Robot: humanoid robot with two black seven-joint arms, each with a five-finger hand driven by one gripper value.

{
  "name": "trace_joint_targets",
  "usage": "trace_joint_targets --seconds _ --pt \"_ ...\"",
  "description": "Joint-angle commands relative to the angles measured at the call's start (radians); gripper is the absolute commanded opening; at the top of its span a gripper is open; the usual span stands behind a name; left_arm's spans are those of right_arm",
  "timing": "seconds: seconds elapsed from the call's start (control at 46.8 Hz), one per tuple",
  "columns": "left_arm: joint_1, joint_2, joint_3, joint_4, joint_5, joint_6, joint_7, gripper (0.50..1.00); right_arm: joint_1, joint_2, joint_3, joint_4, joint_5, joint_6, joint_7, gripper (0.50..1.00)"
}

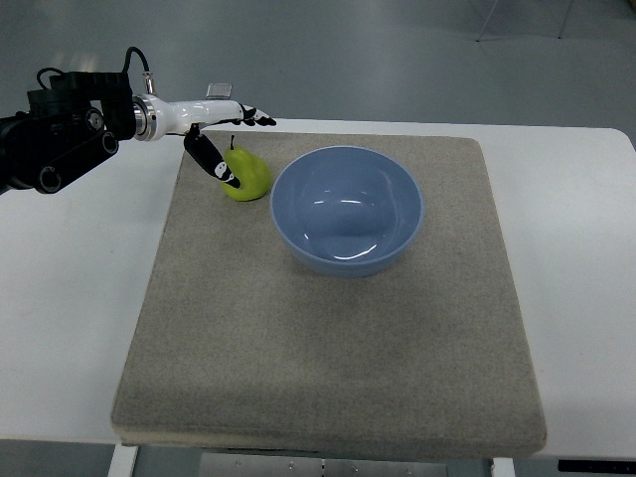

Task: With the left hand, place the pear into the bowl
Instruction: 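Close the left hand fingers around the green pear and lift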

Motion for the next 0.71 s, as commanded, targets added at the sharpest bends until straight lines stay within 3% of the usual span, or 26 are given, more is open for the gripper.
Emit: trace_joint_targets --seconds 0.0,0.471,0.684 --pt "-0.002 -0.022 0.001 0.025 0.037 0.022 -0.001 0.986 0.000 0.000 0.000 0.000 0.000 0.000 0.000 0.926" --pt "0.001 -0.045 0.035 0.024 0.163 0.038 -0.004 0.981 0.000 0.000 0.000 0.000 0.000 0.000 0.000 0.924" --pt "0.001 -0.053 0.049 0.024 0.160 0.039 -0.004 0.952 0.000 0.000 0.000 0.000 0.000 0.000 0.000 0.924"
